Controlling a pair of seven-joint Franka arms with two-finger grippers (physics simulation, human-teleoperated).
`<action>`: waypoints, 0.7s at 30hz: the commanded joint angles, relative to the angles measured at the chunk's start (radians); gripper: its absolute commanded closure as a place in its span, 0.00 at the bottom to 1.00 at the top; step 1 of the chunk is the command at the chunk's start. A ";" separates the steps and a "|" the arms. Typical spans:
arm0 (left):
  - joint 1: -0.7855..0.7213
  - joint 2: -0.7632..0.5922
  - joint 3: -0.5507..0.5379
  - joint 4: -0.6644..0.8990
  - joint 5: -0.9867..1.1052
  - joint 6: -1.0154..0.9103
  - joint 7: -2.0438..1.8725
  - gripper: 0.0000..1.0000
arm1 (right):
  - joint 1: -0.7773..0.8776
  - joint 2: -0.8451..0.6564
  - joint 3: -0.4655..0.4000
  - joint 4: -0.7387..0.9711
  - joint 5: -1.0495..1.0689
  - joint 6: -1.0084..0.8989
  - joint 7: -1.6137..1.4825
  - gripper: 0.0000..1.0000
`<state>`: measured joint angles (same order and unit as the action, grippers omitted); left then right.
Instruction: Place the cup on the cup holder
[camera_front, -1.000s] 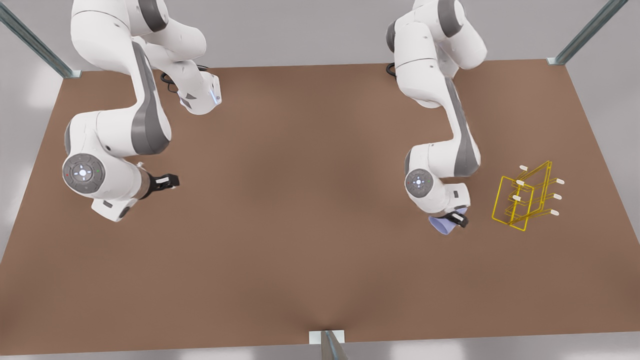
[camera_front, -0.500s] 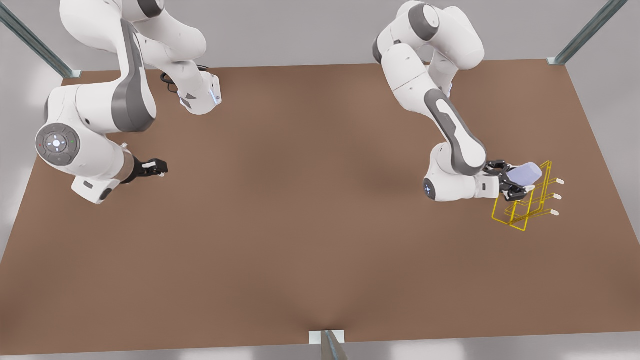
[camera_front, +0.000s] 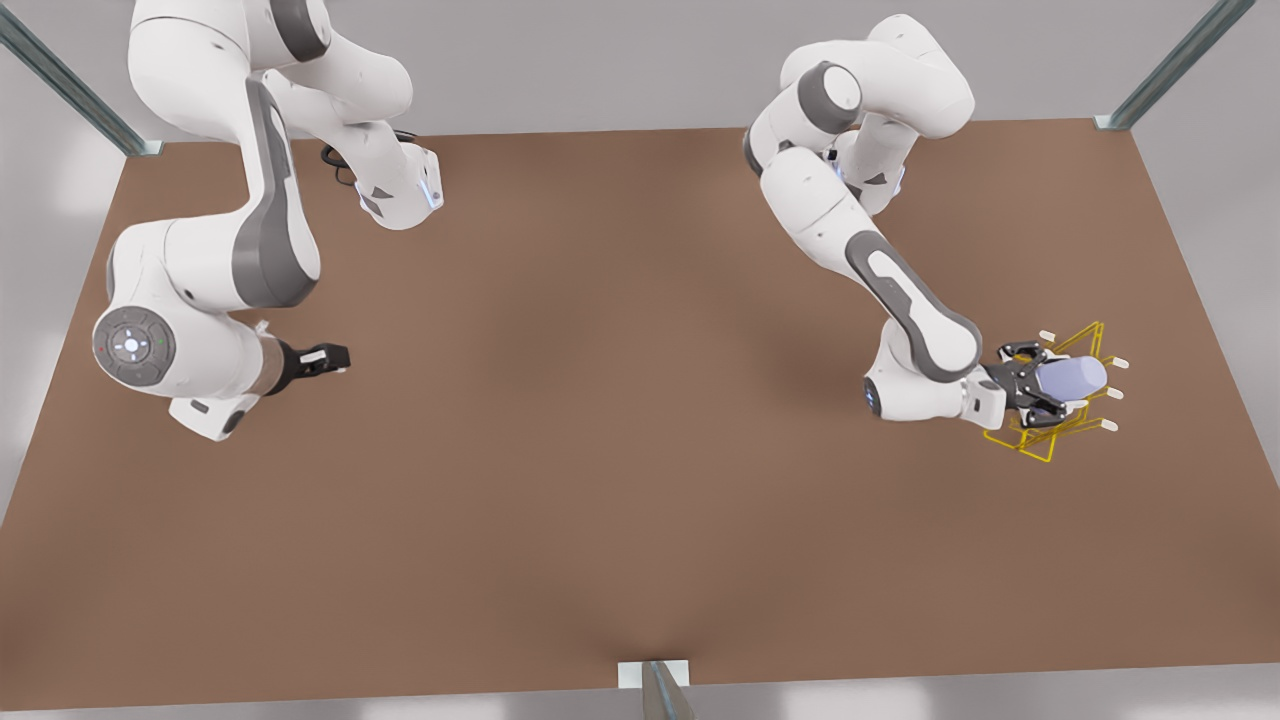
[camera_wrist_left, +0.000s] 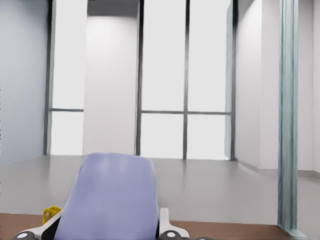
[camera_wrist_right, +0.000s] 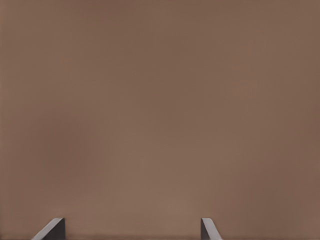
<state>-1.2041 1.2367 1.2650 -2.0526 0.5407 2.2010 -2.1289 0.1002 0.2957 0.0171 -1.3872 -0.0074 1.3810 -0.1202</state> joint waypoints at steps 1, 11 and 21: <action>0.021 0.009 -0.004 -0.001 0.009 0.055 0.072 0.30 | 0.000 0.005 0.000 0.000 0.006 0.001 -0.032 0.00; 0.017 0.038 -0.003 -0.001 0.002 0.055 0.070 0.00 | -0.011 0.020 0.000 0.000 0.012 0.016 -0.033 0.00; 0.136 -0.612 -0.051 0.710 -0.978 -1.069 1.690 0.00 | 0.058 0.033 0.004 0.125 -0.063 -0.005 -0.018 0.00</action>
<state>-1.0664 0.6714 1.1804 -1.3876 -0.1443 1.6695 -1.7648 0.1424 0.3332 0.0204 -1.2786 -0.0246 1.3883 -0.1393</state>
